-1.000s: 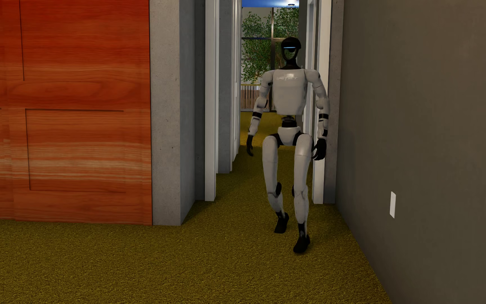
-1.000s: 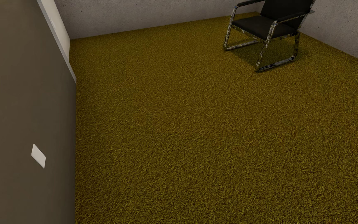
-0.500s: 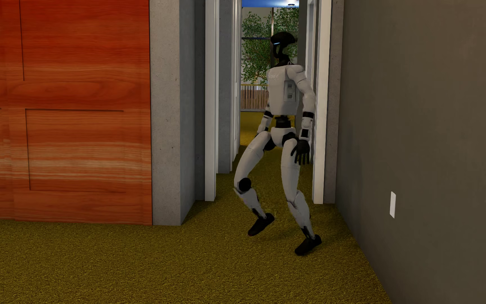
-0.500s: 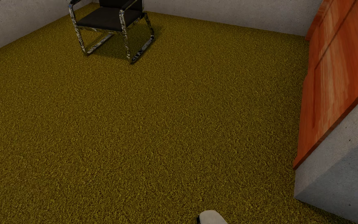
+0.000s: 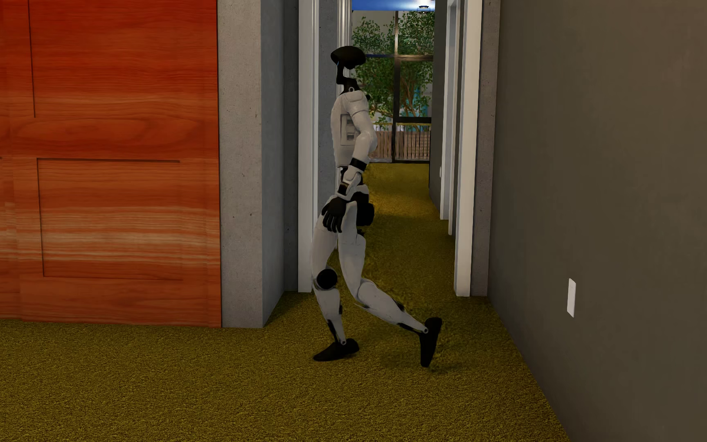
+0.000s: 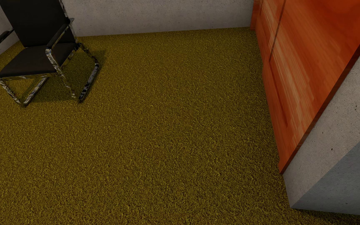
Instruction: Circle the corner
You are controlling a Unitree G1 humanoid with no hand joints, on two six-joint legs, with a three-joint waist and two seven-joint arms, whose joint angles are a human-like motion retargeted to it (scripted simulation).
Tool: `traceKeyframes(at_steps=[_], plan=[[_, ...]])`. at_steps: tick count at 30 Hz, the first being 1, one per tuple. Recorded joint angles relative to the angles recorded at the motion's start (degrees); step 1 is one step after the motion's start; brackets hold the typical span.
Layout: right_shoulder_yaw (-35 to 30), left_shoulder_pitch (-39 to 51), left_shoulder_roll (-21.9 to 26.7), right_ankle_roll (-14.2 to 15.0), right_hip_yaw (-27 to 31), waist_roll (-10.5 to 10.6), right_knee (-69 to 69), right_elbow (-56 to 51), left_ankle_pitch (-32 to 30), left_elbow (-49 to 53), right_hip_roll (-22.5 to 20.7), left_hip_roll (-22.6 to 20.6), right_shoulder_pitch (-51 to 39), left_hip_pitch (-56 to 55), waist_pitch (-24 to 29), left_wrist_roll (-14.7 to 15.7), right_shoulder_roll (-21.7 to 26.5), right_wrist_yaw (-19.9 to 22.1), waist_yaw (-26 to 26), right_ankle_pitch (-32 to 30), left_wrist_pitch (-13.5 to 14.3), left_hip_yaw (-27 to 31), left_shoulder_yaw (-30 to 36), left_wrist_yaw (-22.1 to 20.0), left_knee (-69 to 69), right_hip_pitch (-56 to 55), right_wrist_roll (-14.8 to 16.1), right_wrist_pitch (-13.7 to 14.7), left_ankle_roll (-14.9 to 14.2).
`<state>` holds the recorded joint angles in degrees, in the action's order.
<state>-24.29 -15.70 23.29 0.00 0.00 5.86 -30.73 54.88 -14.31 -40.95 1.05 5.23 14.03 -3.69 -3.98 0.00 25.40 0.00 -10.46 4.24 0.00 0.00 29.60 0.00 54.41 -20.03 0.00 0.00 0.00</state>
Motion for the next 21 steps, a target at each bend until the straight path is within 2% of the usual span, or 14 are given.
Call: traceKeyframes(at_steps=[2, 3, 6, 7, 10, 13, 16, 17, 18, 19, 21], plan=[[1.4, 1.0, 0.7, 0.0, 0.0, -1.1, 0.1, -4.9, 7.7, 0.2, -0.9, 0.5, -1.3, -5.7, 1.6, 0.0, 0.4, 0.0, 1.4, 2.3, 0.0, 0.0, -0.3, 0.0, 9.8, 4.6, 0.0, 0.0, 0.0], [2.1, 1.8, 1.0, 0.0, 0.0, -1.9, 0.4, -6.2, 8.4, -0.4, -1.2, 0.2, -2.3, -8.5, 2.3, 0.0, 0.4, 0.0, 2.6, 3.1, 0.0, 0.0, -0.8, 0.0, 11.6, 6.6, 0.0, 0.0, 0.0], [2.9, 3.0, 2.6, 0.0, 0.0, -4.3, 1.2, -7.8, 0.1, -0.7, -1.4, -2.4, -5.2, -15.8, 3.7, 0.0, 0.8, 0.0, 8.1, 5.1, 0.0, 0.0, -1.3, 0.0, 6.2, 12.0, 0.0, 0.0, 0.0], [2.9, 2.9, 3.2, 0.0, 0.0, -4.9, 1.2, -8.3, -0.2, -0.2, -1.5, -3.1, -5.8, -18.1, 3.9, 0.0, 1.1, 0.0, 10.0, 6.0, 0.0, 0.0, -1.3, 0.0, 3.0, 13.4, 0.0, 0.0, 0.0], [2.9, 1.8, 4.0, 0.0, 0.0, -6.1, 1.4, -8.8, 7.5, -0.7, -1.3, -4.1, -6.5, -22.6, 4.9, 0.0, 1.5, 0.0, 14.0, 9.5, 0.0, 0.0, -1.7, 0.0, -8.2, 18.5, 0.0, 0.0, 0.0], [1.7, 0.0, 3.2, 0.0, 0.0, -6.8, 1.0, -7.2, 13.8, -4.6, -1.0, -3.3, -5.8, -23.8, 4.7, 0.0, 0.9, 0.0, 16.5, 13.6, 0.0, 0.0, -1.8, 0.0, -22.6, 22.5, 0.0, 0.0, 0.0], [-0.6, -2.8, 2.0, 0.0, 0.0, -6.7, 0.0, -4.5, 23.4, -8.2, -1.0, -2.0, -3.6, -24.7, 3.1, 0.0, -0.1, 0.0, 17.4, 18.2, 0.0, 0.0, -1.1, 0.0, -30.2, 25.1, 0.0, 0.0, 0.0], [-1.3, -3.9, 1.4, 0.0, 0.0, -6.5, 0.1, -3.2, 24.8, -9.1, -0.8, -1.9, -2.5, -24.7, 2.6, 0.0, -0.5, 0.0, 17.7, 19.6, 0.0, 0.0, -0.7, 0.0, -30.8, 26.6, 0.0, 0.0, 0.0], [-2.1, -4.9, 0.9, 0.0, 0.0, -6.3, 0.4, -1.9, 24.1, -9.9, -0.4, -2.1, -1.2, -24.8, 2.1, 0.0, -0.7, 0.0, 18.0, 21.0, 0.0, 0.0, -0.2, 0.0, -30.7, 28.2, 0.0, 0.0, 0.0], [-2.9, -6.0, 0.3, 0.0, 0.0, -6.1, 0.9, -0.5, 20.1, -10.5, 0.3, -2.4, 0.3, -25.1, 1.2, 0.0, -1.0, 0.0, 18.4, 22.1, 0.0, 0.0, 0.2, 0.0, -30.1, 29.9, 0.0, 0.0, 0.0], [-3.9, -7.5, -0.6, 0.0, 0.0, -6.1, 2.0, 2.1, 6.5, -11.2, 2.3, -3.5, 3.0, -28.6, -0.8, 0.0, -1.6, 0.0, 18.0, 22.3, 0.0, 0.0, 1.0, 0.0, -25.3, 32.6, 0.0, 0.0, 0.0]])
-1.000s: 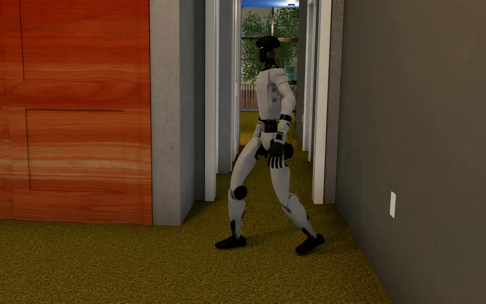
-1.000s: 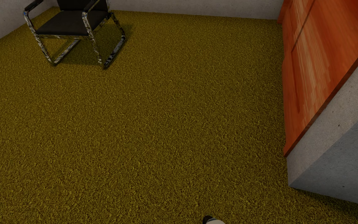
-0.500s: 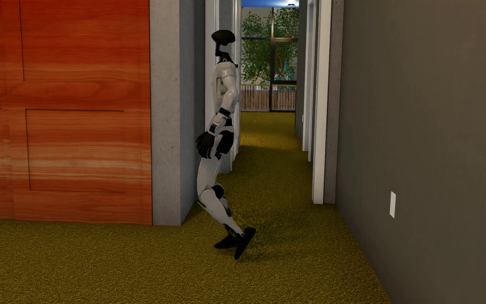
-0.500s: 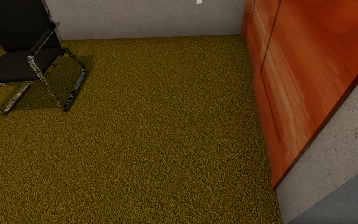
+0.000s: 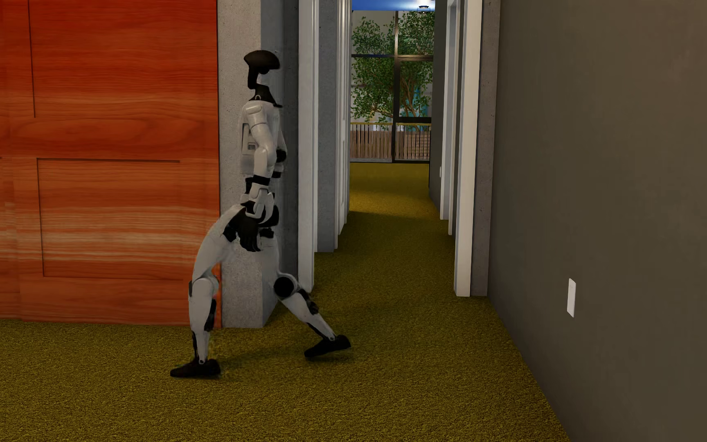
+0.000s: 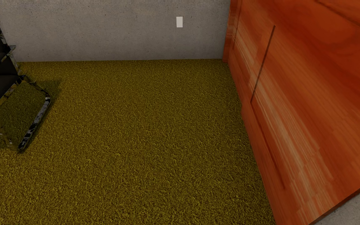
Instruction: Circle the corner
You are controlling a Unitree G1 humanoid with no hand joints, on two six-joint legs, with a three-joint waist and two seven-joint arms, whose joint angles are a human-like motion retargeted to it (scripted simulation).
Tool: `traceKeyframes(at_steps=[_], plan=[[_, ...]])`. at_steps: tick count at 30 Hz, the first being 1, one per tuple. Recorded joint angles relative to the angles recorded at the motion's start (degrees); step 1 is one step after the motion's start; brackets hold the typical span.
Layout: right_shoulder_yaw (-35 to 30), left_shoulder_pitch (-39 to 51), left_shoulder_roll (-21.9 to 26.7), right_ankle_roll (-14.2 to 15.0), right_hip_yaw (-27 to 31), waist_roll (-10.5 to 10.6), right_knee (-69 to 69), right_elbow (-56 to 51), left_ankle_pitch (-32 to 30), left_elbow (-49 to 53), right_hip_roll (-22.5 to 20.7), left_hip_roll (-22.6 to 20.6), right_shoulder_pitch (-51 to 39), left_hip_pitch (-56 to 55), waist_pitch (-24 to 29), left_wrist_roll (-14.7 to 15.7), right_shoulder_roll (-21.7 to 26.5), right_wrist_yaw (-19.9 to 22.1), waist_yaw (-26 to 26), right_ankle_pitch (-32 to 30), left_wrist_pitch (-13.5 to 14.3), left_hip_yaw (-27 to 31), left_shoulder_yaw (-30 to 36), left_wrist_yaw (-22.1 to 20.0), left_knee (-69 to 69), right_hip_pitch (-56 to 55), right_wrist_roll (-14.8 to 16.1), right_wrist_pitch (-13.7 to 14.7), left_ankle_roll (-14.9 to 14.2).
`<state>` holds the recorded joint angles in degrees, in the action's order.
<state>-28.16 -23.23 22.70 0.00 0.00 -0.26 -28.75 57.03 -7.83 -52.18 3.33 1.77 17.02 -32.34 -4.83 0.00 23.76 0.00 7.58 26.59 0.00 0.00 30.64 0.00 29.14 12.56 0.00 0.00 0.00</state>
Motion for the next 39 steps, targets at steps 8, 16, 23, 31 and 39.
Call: traceKeyframes(at_steps=[8, 16, 23, 31, 39], plan=[[4.4, 5.0, 2.1, 0.0, 0.0, -0.7, -22.5, 0.5, 4.8, 6.5, 6.3, -4.8, -0.9, 4.4, 0.2, 0.0, -1.3, 0.0, -2.5, -45.1, 0.0, 0.0, -5.8, 0.0, 7.3, -12.4, 0.0, 0.0, 0.0], [13.2, 19.1, 9.9, 0.0, 0.0, 4.3, -23.6, -13.8, 11.3, 7.4, 0.8, -4.4, -12.1, 15.8, 6.6, 0.0, 3.1, 0.0, -12.7, -14.6, 0.0, 0.0, -12.6, 0.0, 0.6, -31.2, 0.0, 0.0, 0.0], [11.4, 19.2, 9.3, 0.0, 0.0, 2.0, -1.2, -6.6, 16.1, 12.6, 0.2, -5.5, -7.7, 18.2, 2.6, 0.0, 0.7, 0.0, -14.1, -18.6, 0.0, 0.0, -10.7, 0.0, -0.6, -25.2, 0.0, 0.0, 0.0], [5.2, 9.9, 2.3, 0.0, 0.0, -1.8, 3.0, 4.4, 22.6, -5.3, 1.1, -5.9, -5.1, 24.1, -0.6, 0.0, -1.5, 0.0, -5.1, -17.2, 0.0, 0.0, -4.2, 0.0, -3.7, -21.1, 0.0, 0.0, 0.0], [3.2, 6.6, -2.1, 0.0, 0.0, -2.4, 3.1, -2.3, 25.8, -5.0, 1.3, -5.9, -6.4, 25.6, -1.6, 0.0, -2.0, 0.0, -6.1, -16.2, 0.0, 0.0, 0.7, 0.0, -4.2, -21.1, 0.0, 0.0, 0.0]])
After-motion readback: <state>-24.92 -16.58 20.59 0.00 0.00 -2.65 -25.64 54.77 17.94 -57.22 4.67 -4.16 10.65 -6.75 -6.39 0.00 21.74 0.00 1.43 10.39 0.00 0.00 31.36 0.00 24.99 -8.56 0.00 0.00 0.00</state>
